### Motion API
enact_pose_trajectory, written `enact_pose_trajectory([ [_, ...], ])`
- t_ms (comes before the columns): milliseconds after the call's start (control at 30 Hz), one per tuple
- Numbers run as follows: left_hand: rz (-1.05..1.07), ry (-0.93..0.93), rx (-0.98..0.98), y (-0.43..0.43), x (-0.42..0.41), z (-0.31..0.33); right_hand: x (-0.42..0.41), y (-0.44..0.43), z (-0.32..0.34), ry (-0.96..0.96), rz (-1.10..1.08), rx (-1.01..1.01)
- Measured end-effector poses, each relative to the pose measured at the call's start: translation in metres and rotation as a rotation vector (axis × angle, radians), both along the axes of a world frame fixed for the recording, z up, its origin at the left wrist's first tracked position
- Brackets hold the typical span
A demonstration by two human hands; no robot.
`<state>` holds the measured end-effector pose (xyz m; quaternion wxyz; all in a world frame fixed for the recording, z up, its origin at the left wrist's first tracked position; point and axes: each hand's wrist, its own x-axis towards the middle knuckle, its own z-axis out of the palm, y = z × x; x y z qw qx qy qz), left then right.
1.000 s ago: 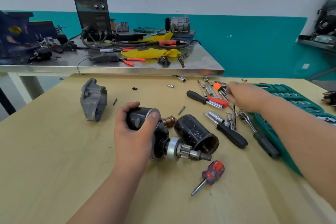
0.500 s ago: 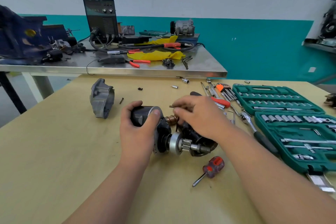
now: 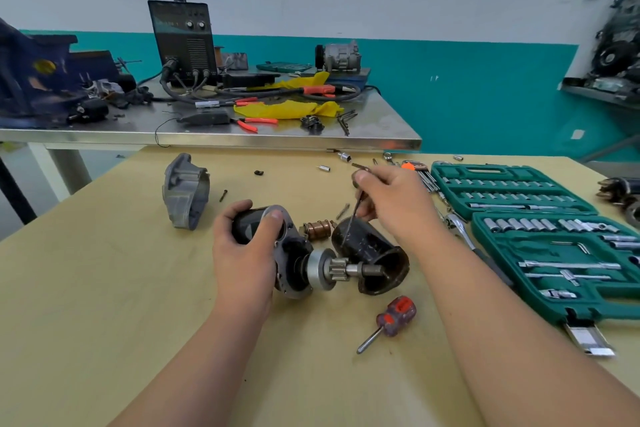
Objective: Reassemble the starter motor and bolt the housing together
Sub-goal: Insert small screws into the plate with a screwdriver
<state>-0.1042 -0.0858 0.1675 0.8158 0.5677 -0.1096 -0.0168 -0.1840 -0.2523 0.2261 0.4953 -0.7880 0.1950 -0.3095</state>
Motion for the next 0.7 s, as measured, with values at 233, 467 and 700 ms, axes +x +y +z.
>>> enact_pose_trajectory([
  [233,-0.052,-0.09,0.073,0.0,-0.011,0.004,-0.007,0.032,0.009,-0.297,0.181,0.269],
  [467,-0.161,0.228,-0.097,0.004,-0.012,-0.002,-0.021,0.048,-0.001,-0.323,0.18,0.087],
  [700,-0.212,0.333,-0.189,0.004,-0.013,-0.002,-0.023,0.052,-0.009,-0.289,0.194,-0.062],
])
